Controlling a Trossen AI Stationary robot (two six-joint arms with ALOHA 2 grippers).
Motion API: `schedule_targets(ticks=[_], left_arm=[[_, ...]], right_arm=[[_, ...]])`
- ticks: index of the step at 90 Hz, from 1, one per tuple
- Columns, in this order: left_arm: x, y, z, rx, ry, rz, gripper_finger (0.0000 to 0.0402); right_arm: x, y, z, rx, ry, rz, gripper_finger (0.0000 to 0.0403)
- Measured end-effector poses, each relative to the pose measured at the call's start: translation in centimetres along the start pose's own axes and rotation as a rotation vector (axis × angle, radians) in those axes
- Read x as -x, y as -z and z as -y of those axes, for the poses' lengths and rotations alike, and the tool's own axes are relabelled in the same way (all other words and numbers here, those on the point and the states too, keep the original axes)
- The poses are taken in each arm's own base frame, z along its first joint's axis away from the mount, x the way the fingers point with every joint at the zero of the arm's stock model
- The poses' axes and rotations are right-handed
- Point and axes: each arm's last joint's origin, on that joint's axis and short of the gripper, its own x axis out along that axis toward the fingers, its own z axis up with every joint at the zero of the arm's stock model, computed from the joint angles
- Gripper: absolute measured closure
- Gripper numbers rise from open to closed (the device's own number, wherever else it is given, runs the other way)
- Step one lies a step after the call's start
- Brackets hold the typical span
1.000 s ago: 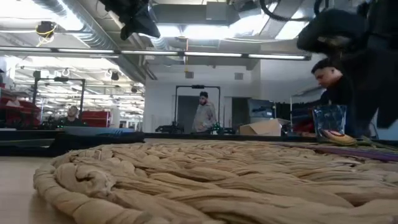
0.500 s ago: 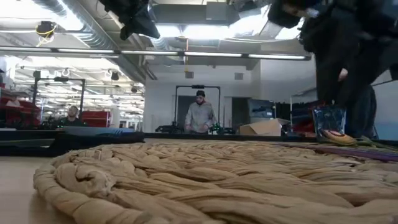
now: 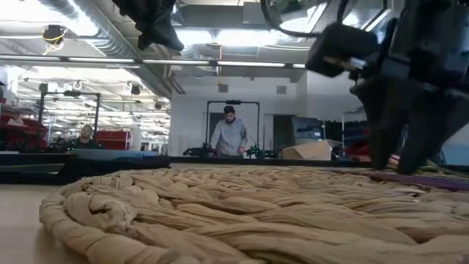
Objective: Set table place
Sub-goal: Adjust the blue table knife on the brown placemat
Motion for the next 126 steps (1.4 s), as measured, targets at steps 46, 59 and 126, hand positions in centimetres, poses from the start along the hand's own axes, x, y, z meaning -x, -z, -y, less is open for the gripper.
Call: schedule_targets(ticks=[46, 59, 126], left_arm=[[0.0, -0.01, 0.0, -0.002, 0.0, 0.001, 0.0402], [0.0, -0.01, 0.0, -0.006, 0.0, 0.001, 0.0402], [0.0, -0.02, 0.0, -0.009, 0.0, 0.002, 0.0402]], right_arm=[[-0.46, 0.27, -0.34, -0.033, -0.029, -0.022, 0.0319], [-0.45, 0.13, -0.09, -0.029, -0.002, -0.008, 0.0319], [-0.09, 0.03, 0.08, -0.048, 0.048, -0.009, 0.0386]])
